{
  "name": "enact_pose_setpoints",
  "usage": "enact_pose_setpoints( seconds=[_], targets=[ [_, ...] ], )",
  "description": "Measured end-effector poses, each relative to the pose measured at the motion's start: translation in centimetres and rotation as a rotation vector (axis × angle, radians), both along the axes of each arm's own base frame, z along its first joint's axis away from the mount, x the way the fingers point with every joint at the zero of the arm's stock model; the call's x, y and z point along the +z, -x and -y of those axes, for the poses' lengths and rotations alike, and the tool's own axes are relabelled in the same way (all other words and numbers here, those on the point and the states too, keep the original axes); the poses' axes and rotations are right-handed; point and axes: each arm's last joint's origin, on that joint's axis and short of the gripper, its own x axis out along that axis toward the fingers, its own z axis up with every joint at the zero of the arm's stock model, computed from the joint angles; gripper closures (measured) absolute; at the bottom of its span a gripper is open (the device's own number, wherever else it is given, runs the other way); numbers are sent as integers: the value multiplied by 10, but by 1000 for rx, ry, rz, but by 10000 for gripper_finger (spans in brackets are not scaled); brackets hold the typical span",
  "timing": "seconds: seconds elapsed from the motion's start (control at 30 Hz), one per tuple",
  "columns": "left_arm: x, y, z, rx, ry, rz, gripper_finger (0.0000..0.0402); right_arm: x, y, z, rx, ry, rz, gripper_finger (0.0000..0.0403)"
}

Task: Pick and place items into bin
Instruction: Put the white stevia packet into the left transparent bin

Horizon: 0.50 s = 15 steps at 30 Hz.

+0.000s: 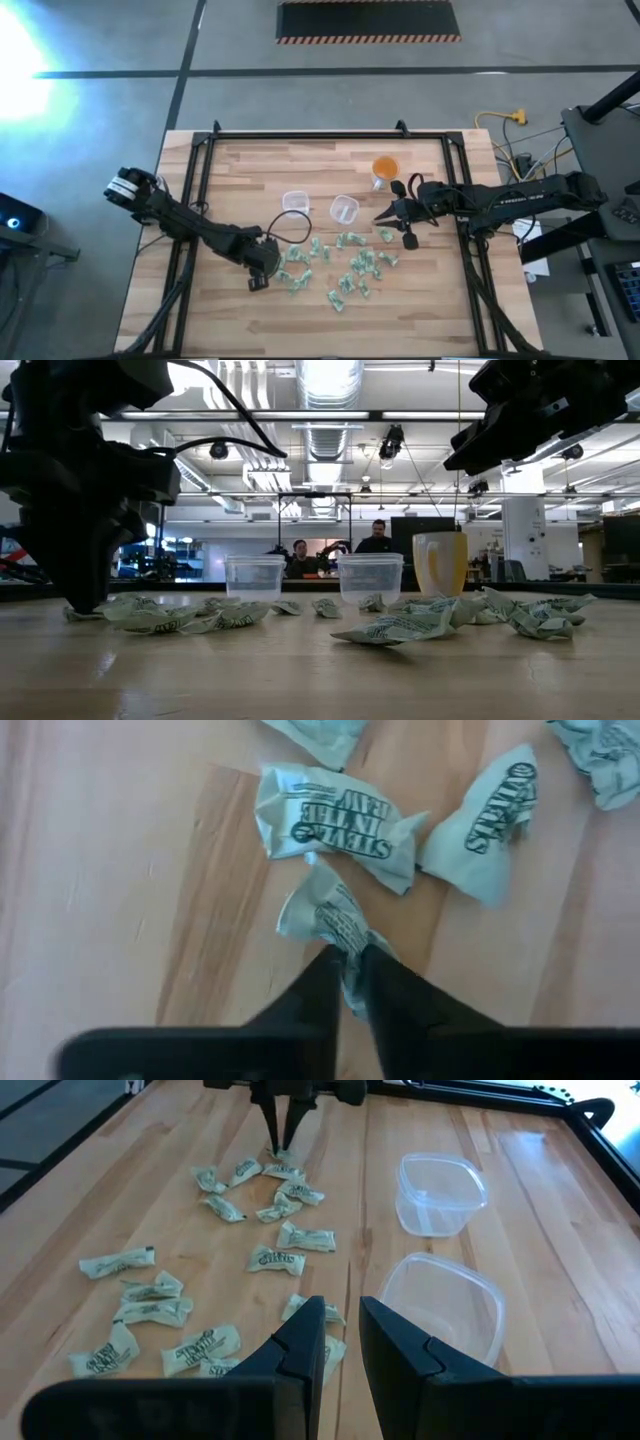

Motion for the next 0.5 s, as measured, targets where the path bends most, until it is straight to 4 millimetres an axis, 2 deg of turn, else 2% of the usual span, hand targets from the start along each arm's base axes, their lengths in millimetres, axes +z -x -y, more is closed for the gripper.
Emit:
enact_pose_setpoints(
  seconds=[0.2, 0.33, 0.5],
  targets=[
    [5, 3, -2, 6, -34, -12, 395, 0, 0, 0, -2, -4, -1, 346],
    [22, 5, -6, 36, -120, 35, 400, 0, 0, 0, -3, -4, -1, 346],
    [48, 4, -15, 51, -289, 195, 401, 0, 0, 0, -3, -5, 1, 346]
  ],
)
